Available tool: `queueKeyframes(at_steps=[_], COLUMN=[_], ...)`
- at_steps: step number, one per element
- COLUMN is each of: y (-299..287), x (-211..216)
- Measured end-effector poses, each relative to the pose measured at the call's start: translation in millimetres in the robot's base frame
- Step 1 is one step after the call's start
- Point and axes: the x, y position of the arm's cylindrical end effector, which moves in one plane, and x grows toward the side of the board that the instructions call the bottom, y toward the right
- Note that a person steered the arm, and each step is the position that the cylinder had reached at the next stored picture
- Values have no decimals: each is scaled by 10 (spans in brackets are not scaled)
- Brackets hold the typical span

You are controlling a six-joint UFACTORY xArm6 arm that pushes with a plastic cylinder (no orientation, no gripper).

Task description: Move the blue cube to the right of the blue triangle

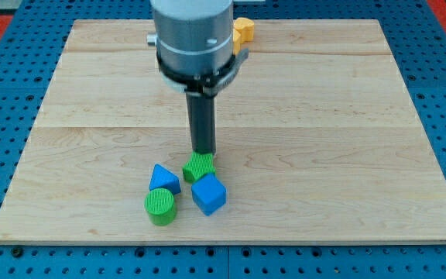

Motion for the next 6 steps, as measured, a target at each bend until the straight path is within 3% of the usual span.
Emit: queueKeyframes(at_steps=[1, 2, 3, 4, 5, 6], y=[-43, 672, 651, 17, -141, 219], x=[-57, 82, 985, 1016, 624, 1158])
